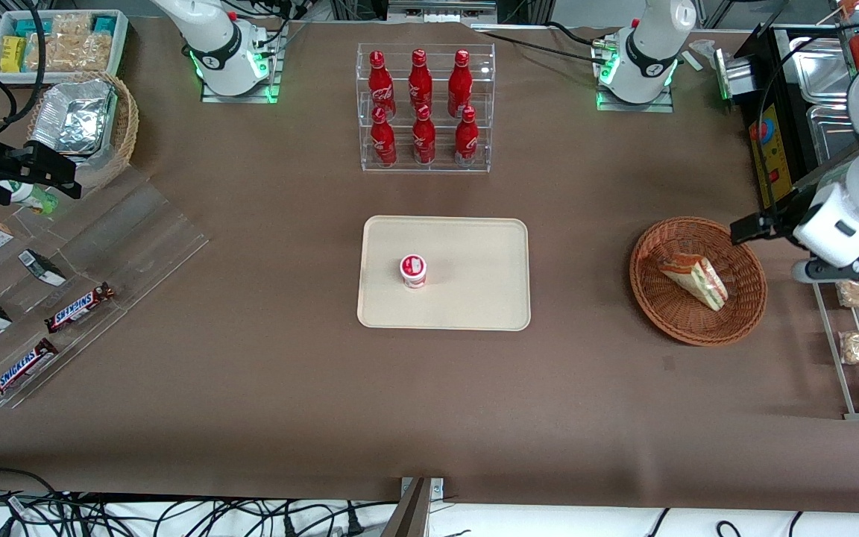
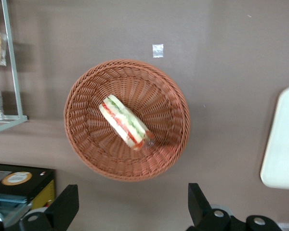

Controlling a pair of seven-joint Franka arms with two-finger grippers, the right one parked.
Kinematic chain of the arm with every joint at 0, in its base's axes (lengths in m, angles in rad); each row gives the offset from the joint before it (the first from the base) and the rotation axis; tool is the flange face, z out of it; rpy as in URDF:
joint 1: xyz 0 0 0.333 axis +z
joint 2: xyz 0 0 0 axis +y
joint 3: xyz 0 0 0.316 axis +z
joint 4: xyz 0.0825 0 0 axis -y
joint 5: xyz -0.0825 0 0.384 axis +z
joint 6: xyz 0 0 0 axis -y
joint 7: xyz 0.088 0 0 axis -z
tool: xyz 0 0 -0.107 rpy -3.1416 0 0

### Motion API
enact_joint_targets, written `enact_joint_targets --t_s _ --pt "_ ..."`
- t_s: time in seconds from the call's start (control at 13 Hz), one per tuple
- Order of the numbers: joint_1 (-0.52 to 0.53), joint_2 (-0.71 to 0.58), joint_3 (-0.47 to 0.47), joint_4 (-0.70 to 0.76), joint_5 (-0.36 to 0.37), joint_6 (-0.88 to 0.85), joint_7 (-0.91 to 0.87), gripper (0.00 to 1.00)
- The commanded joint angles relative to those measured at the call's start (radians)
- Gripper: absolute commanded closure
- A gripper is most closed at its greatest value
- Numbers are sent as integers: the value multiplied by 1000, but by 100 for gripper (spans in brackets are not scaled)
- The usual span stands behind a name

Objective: Place sandwich from basket to tray
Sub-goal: 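Move the left gripper over the wrapped sandwich in the wicker basket, then lower the open left gripper around the sandwich and close it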

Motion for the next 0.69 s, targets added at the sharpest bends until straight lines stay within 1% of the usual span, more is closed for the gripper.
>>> enact_joint_targets --t_s 0.0,0.46,0.62 --pt "1 9 -2 -83 21 111 -110 0" --pt "24 6 -2 -254 21 325 -328 0" --pt "27 1 -2 -309 21 368 -390 0"
